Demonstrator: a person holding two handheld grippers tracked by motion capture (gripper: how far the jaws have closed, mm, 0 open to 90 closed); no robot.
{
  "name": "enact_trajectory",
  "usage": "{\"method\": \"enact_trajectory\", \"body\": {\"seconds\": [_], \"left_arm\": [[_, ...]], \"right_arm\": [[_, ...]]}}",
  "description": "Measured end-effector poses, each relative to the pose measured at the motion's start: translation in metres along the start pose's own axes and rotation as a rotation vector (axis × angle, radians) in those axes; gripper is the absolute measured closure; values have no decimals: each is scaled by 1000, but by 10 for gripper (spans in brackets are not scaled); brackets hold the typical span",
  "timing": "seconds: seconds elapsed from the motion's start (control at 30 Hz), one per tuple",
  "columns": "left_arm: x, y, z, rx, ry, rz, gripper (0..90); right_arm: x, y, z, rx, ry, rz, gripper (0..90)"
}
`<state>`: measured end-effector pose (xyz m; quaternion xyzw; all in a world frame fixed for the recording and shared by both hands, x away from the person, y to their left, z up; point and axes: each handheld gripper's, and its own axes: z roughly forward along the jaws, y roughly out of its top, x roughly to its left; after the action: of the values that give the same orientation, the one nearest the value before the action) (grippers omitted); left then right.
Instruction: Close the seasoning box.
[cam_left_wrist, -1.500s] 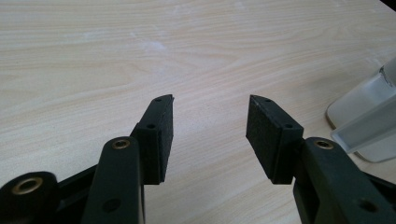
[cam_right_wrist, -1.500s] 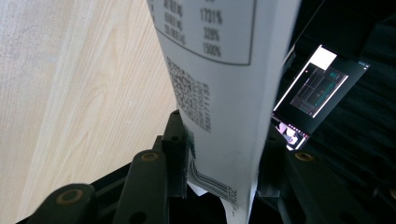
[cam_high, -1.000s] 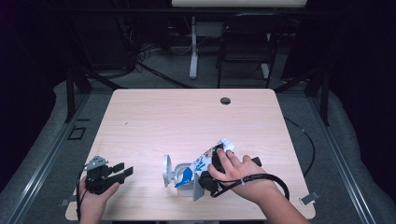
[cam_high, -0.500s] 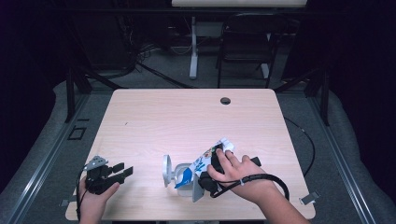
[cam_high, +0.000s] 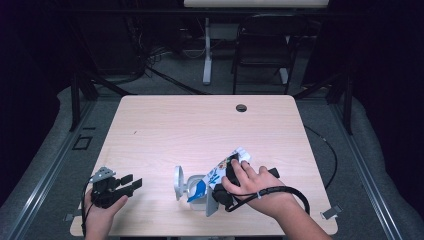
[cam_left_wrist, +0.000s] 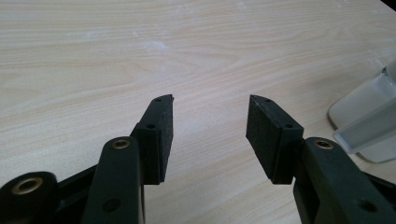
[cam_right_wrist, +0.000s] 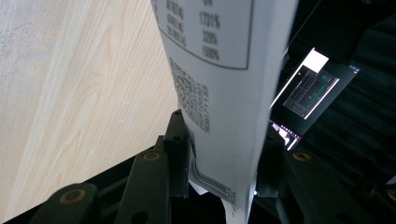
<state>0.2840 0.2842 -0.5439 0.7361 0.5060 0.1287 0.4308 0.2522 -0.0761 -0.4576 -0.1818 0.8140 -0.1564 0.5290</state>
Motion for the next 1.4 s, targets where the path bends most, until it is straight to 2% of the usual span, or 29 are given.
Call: {"method": "enact_trajectory", "body": {"seconds": [0.93, 1.13, 1.4], "left_arm": [[1, 0, 0, -3, 1, -4, 515], [2, -1, 0, -3, 3, -5, 515], [2, -1, 0, -4, 3, -10, 515]], "right_arm": [[-2, -1, -2, -4, -11, -13, 650], [-4, -2, -4, 10, -16, -28, 650], [-3, -1, -4, 1, -16, -20, 651]]}}
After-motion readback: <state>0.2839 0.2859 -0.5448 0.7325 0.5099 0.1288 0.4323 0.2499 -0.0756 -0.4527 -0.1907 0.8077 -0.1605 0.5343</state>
